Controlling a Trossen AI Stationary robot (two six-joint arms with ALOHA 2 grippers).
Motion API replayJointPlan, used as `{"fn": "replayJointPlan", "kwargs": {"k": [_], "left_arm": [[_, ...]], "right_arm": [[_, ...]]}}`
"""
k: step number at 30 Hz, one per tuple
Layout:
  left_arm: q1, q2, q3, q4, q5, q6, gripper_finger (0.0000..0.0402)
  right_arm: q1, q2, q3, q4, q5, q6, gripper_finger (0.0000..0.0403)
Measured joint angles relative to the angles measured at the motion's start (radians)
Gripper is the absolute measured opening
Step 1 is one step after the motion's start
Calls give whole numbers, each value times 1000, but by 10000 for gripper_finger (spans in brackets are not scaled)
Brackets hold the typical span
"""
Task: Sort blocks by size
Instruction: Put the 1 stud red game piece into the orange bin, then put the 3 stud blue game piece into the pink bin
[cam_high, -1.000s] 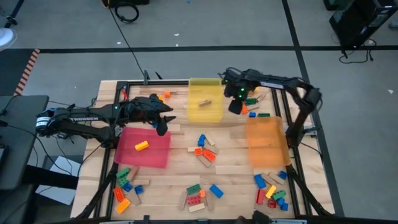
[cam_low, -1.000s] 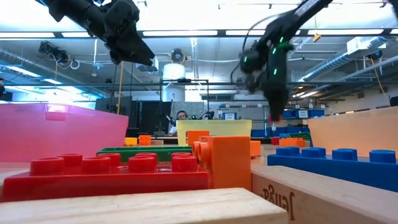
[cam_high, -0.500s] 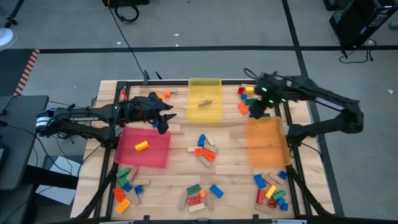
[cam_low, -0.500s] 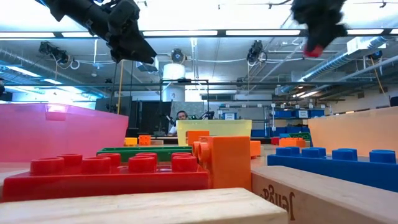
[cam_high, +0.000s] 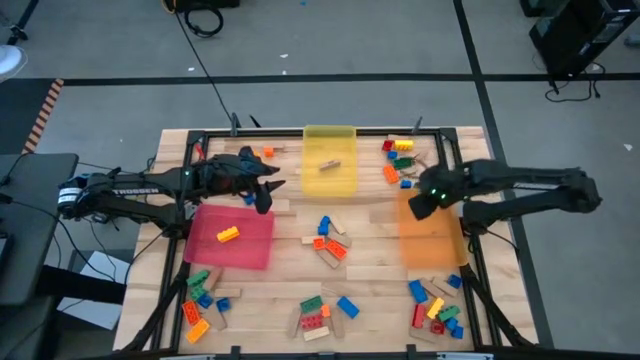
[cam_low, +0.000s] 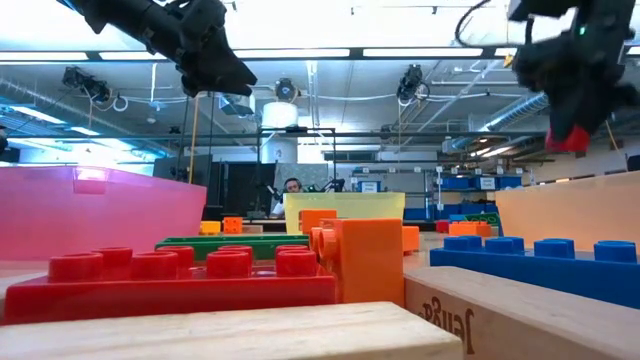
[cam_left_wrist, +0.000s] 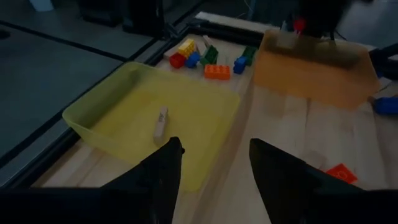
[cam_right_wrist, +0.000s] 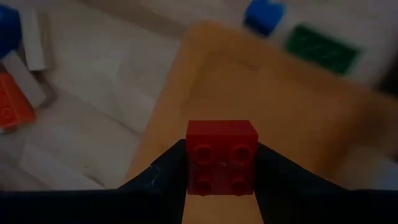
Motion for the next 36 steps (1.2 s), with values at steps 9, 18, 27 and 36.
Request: {"fn": "replayJointPlan", "kwargs": {"k": [9,18,27,36], "left_arm": [[0,0,0,21,-8,0,198],[0,0,0,19,-8,0,198],[0,0,0,18,-8,0,198],[0,0,0,18,-7,3,198]], "right_arm": [[47,122,-183,220,-44,40,154],[47,219,-200,250,-60,13,154],[47,203,-199,277,-93,87,300],[47,172,-190,265,-73,222,296]]}}
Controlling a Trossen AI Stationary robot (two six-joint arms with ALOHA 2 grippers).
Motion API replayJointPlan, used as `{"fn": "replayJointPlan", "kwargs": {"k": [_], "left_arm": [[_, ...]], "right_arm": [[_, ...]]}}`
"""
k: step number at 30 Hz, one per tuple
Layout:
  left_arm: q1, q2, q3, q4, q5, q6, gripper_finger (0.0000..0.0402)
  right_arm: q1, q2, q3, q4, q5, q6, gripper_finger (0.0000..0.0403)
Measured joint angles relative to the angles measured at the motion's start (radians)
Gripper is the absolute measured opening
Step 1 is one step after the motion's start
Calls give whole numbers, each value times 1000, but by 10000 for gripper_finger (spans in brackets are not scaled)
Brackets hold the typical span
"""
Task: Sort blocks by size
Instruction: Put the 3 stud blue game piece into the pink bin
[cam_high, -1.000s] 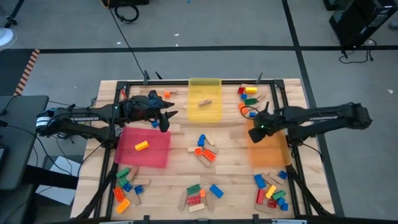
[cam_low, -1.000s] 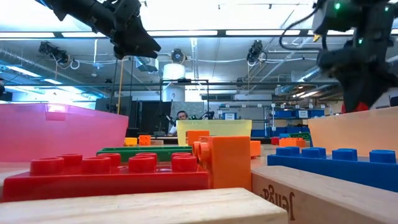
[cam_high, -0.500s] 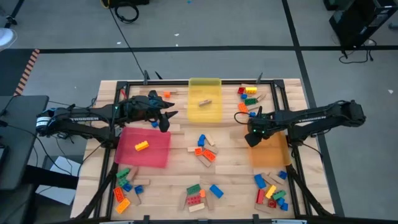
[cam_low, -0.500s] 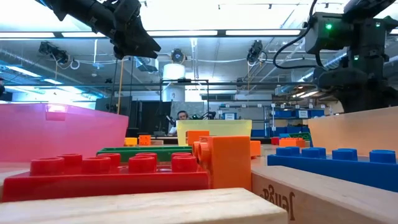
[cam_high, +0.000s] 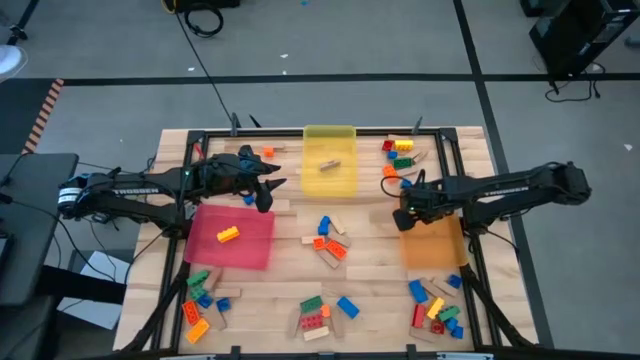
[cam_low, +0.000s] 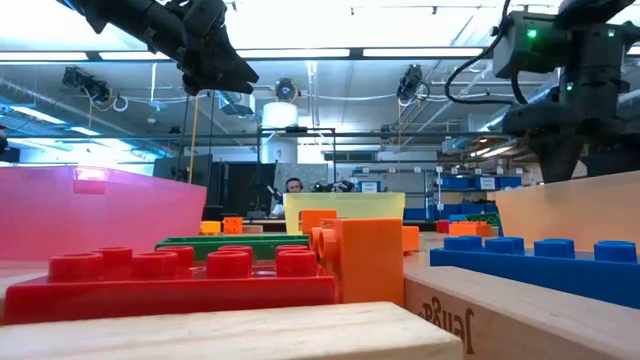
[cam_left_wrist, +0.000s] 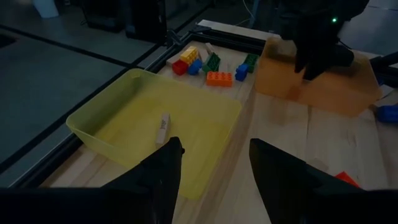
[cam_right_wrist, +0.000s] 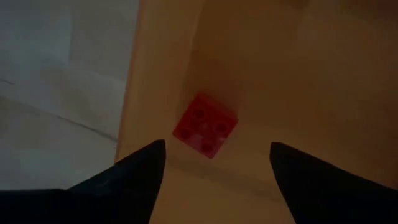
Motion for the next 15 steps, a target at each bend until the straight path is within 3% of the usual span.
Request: {"fn": "replayJointPlan", "kwargs": {"k": [4,9,15], "left_arm": [[0,0,0,0,0,0,198],[0,6,0,-7,0,0,198],[-8,11,0,-36,0,-50,198]], "right_arm": [[1,-14,62,-95,23,4,268],[25,-19,237,-306,97,-31,235],[159,-19,465,-401,172,-8,194]]}}
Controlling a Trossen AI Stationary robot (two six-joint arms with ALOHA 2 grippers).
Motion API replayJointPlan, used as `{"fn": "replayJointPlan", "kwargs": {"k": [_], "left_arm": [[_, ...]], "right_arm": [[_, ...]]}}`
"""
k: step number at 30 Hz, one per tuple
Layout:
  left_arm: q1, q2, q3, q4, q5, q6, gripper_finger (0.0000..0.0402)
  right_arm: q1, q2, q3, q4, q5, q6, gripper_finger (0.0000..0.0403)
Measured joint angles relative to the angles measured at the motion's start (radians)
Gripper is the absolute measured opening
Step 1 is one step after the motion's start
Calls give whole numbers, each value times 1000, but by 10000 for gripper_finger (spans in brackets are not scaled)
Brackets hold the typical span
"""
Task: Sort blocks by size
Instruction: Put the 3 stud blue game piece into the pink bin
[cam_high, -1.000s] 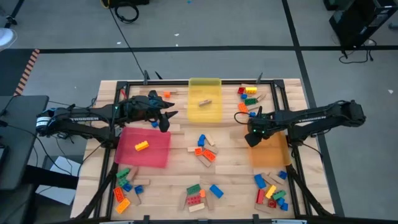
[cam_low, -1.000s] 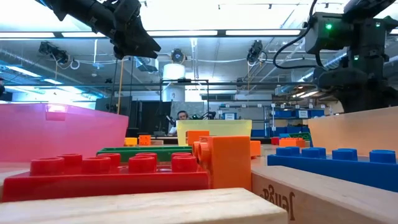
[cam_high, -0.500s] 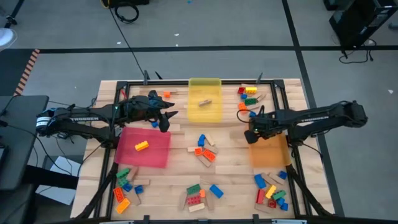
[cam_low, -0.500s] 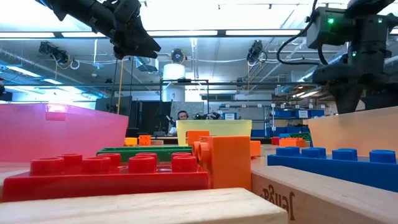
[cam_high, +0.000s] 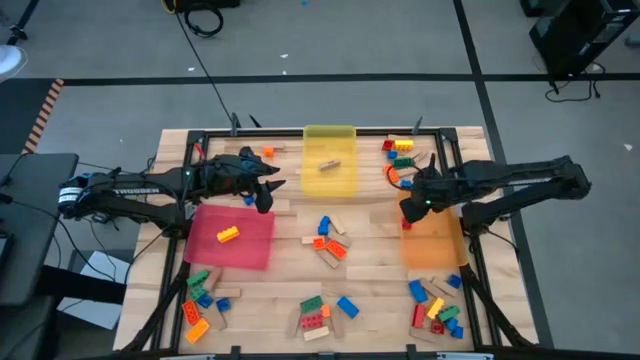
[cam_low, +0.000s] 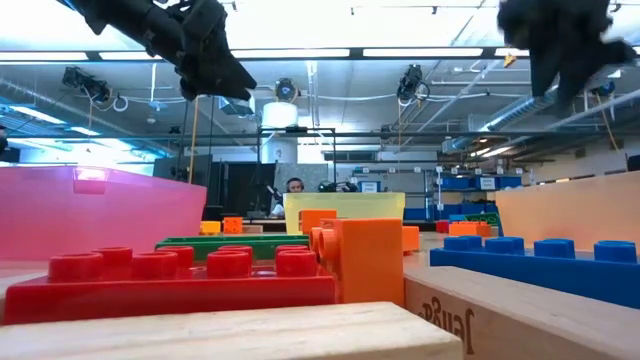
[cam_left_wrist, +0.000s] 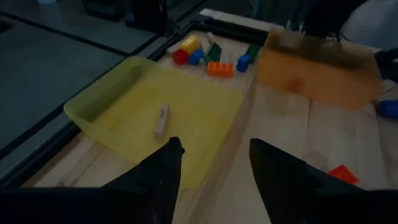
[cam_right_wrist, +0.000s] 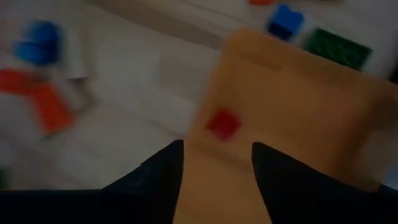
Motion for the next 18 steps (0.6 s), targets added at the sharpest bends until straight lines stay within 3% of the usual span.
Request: {"fn": "replayJointPlan", "kwargs": {"k": [10,18], "left_arm": [[-71,7,0,6,-1,-13,198],[-106,7,0,5,-20,-58,198]], "right_arm": [[396,133,151,-16,28,239,123],[639,317,161,-13,-55,607,88]]}}
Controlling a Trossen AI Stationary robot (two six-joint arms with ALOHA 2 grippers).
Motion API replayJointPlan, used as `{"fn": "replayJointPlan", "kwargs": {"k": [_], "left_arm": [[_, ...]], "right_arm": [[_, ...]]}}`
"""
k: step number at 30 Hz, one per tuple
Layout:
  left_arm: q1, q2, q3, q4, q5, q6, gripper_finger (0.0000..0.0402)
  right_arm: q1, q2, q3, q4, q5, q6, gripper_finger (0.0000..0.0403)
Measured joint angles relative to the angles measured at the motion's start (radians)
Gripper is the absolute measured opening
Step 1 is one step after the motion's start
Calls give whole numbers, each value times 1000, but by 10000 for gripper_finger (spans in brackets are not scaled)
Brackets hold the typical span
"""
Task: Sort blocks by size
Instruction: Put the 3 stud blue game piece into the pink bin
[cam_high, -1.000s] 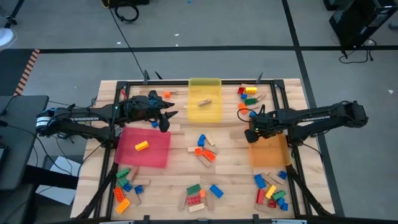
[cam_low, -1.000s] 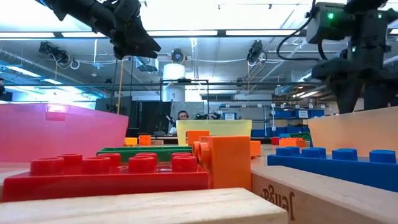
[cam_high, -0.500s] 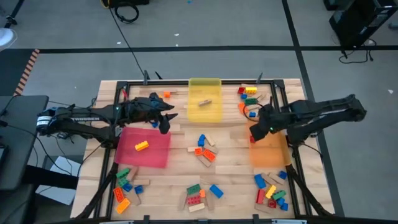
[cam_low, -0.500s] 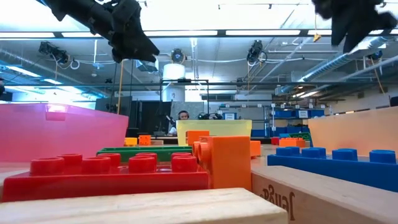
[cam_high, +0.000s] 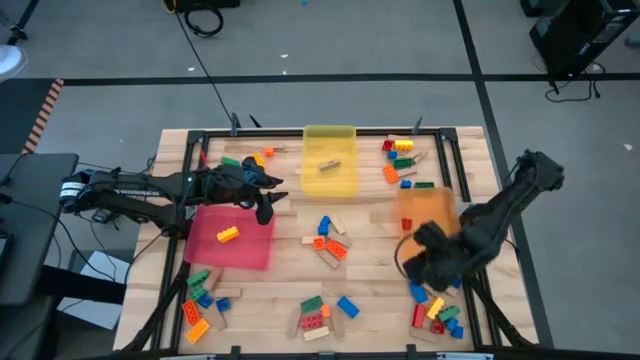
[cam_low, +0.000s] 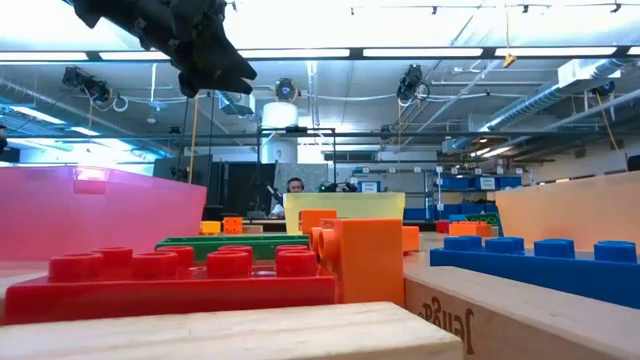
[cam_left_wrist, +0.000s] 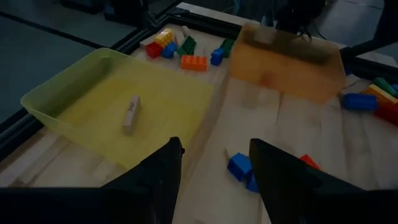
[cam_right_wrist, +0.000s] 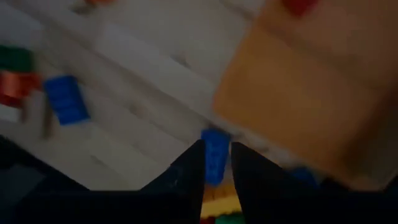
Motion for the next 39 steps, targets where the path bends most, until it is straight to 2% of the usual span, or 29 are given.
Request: {"fn": "replayJointPlan", "kwargs": {"k": [6,11,20,23,31,39], "left_arm": [[-4,3,0,-2,-1,1,198],[-4,3,0,-3,-1,23,198],[-4,3,0,-3,9,26,198],[-4,3,0,-3,9,26,198],[-4,3,0,-3,10,77,198],[-4,3,0,-3,10,77,198]], "right_arm": [[108,107,0,12,-21,181,85],[147,182,0,72,-21,294,91],[153,317,0,178,-22,366,93],[153,355,0,182,-80,387,100],[153,417,0,207,-108,412,157],[148,435,-5,198,-72,386,230]]}}
